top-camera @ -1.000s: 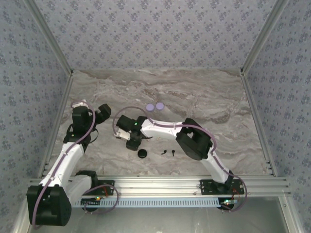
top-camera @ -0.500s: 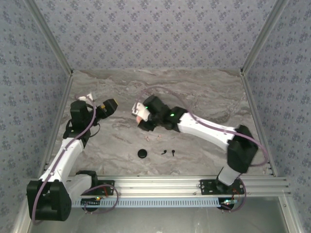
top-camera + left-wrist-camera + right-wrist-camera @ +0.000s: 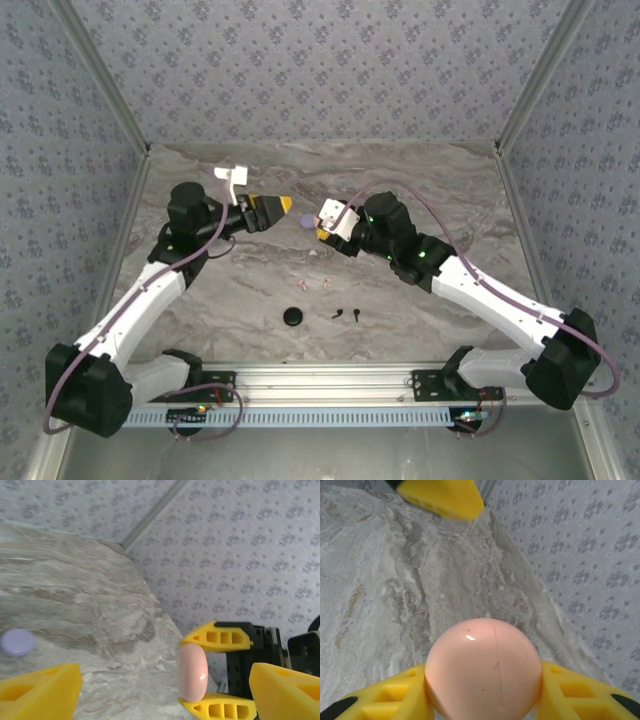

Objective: Insert the wireless bluetooth earbuds into the charging case

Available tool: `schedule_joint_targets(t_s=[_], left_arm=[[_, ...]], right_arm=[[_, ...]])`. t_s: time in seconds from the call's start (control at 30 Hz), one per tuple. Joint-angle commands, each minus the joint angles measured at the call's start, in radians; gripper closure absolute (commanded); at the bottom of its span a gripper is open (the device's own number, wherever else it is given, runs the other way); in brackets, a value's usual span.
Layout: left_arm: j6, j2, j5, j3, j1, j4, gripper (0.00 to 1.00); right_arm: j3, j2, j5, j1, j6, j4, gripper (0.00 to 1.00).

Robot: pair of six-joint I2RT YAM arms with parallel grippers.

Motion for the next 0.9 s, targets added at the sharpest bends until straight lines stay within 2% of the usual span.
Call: schedule_joint_targets(t_s=[0.0,0.2,0.4,0.87], left_arm=[[0.028,0.052,0.048,0.055,-0.052,0.028,0.16],[0.045,0.117,0.052,0.09,-0.124,0.026,0.19],[0.074,0.146,0.063,0.117,-0.159,0.002,0.23],[0.087,0.211,0.098,0.14,-0.188,0.015,0.43]], right_arm=[[-0.012,-0.031,-0.012,-0.006,-0.082,0.058,0.53],[-0.001,-0.034,-0.01,-0.015,-0.101,0.049,0.54],[0.005,-0.032,0.0,-0.023,-0.087,0.044,0.53],[0.008,-0.019,-0.019,-0.038,-0.051,0.038,0.53]])
